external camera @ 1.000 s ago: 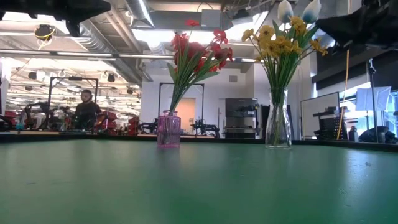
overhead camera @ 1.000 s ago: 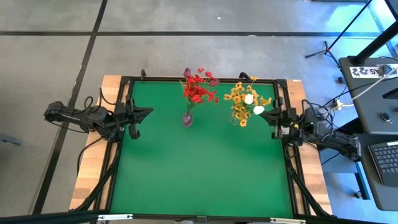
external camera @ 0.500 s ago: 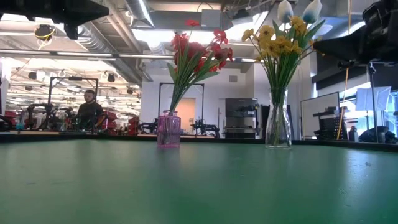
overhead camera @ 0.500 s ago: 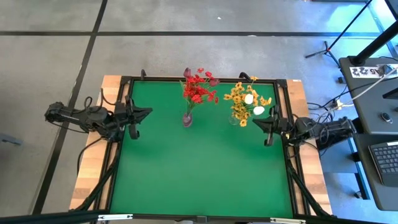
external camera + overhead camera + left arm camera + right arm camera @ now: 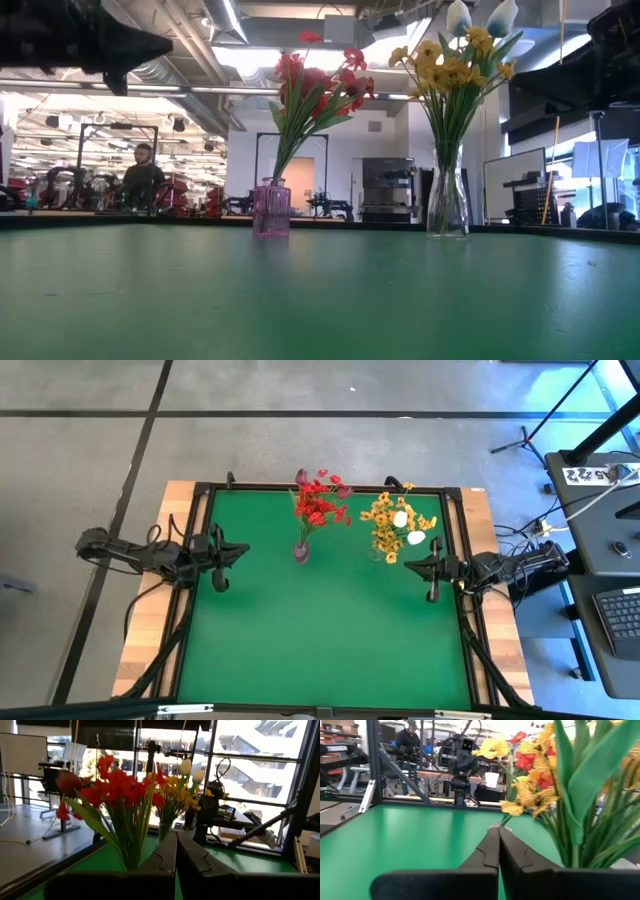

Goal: Sort flowers into vase by color
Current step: Return to Home Position

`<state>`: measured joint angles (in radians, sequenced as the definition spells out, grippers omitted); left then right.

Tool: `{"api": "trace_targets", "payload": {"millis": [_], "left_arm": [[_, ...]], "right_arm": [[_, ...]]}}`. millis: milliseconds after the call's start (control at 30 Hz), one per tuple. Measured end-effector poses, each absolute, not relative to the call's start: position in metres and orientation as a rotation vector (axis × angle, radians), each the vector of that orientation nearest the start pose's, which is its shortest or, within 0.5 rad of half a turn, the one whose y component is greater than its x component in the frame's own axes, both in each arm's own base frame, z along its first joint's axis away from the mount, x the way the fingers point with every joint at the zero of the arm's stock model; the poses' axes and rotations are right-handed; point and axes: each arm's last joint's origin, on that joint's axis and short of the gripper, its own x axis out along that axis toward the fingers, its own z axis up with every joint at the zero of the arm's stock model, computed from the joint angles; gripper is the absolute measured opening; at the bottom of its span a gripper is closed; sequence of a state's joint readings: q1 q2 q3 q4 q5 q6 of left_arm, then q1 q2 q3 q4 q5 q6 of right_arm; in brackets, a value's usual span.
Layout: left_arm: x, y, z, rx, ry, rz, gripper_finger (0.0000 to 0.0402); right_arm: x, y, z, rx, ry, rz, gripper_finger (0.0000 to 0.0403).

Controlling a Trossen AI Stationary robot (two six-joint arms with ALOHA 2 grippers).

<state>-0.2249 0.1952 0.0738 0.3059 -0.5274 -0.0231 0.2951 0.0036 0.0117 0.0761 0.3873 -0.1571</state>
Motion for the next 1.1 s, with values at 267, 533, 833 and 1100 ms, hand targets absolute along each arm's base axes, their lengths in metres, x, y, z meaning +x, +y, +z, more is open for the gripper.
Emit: {"api": "trace_targets", "payload": {"millis": [267, 533, 833, 1100], "left_arm": [[0.102, -0.009, 0.185, -0.093, -0.168, 0.272, 0.0], [0.102, -0.011, 0.184, -0.09, -0.175, 0.187, 0.0], [0.102, -0.011, 0.182, -0.102, -0.158, 0.187, 0.0], [0.102, -0.011, 0.182, -0.094, -0.152, 0.188, 0.0]], "right_arm": [[0.094, 0.019, 0.173, -0.131, -0.068, -0.048, 0.0], [0.094, 0.019, 0.173, -0.12, -0.066, -0.031, 0.0], [0.094, 0.018, 0.173, -0.086, -0.063, -0.078, 0.0001], [0.094, 0.018, 0.172, -0.086, -0.062, -0.081, 0.0001]]}}
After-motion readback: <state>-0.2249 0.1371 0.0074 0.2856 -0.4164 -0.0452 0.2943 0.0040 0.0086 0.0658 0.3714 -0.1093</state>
